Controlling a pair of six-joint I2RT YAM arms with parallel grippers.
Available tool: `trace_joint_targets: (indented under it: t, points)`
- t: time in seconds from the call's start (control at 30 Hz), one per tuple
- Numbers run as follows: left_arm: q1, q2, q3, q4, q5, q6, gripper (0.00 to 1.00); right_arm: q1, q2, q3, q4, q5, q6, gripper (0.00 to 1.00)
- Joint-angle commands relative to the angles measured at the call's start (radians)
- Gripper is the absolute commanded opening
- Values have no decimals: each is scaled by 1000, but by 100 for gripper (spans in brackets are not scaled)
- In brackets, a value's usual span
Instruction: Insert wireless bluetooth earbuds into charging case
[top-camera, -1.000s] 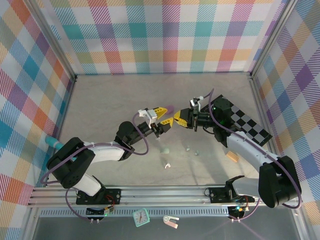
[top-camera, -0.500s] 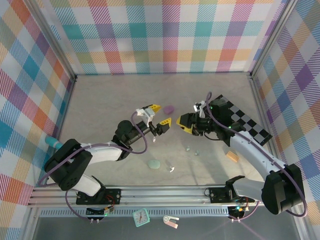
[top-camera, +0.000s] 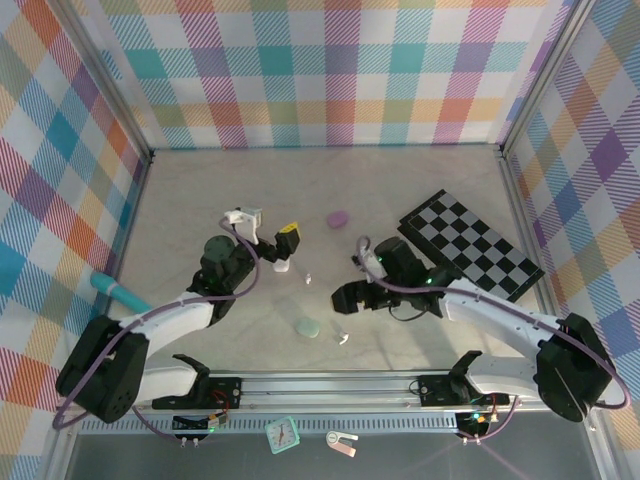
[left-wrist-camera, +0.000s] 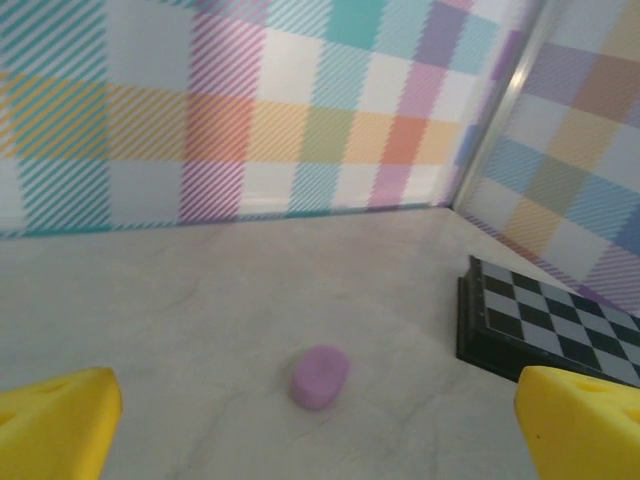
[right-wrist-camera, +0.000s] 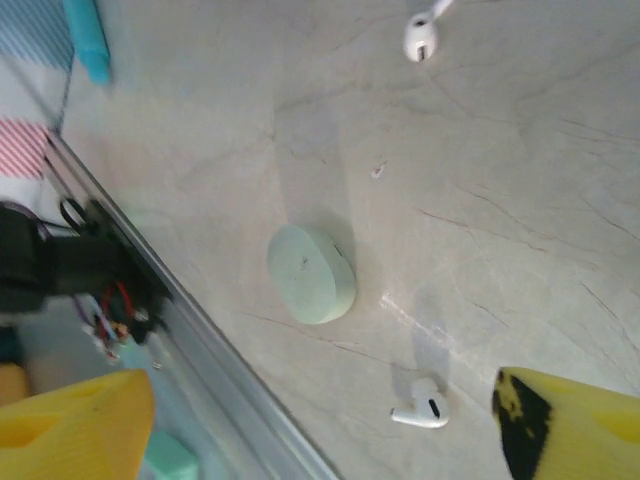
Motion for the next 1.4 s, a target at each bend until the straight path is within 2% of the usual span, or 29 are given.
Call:
trace_joint_targets:
  t: [0.0,0.07,0.2,0.3,0.53,0.77,0.9,1.03,1.2,1.37]
  points:
    - [40,-66,11,-201,-35,-93,100,105,-1,-80,183,128,-304,91]
    - [57,-96,11,-250,-38,-120,100,167,10,-99,248,177,-421,92]
    - [79,-144,9,-311,-51,-149,100,242,87,-63,263,208,-596,92]
    - [91,-156,9,-323,-45,-157,100,279,173,-27,257,228,-671,92]
    - [100,-160,18,-344,-31,-157,100,321,340,33,320,282,-753,92]
    - [101,-171,26,-372,-31,-135,100,322,437,54,388,265,-763,90]
    - [101,-174,29,-375,-30,-130,100,321,468,70,375,256,-767,81]
    - [101,-173,29,-377,-30,-128,100,322,488,85,341,239,-770,51]
    - [103,-174,34,-384,-26,-116,100,320,462,72,317,250,-766,39]
    - [102,-179,50,-412,18,-50,100,314,343,65,248,293,-777,39]
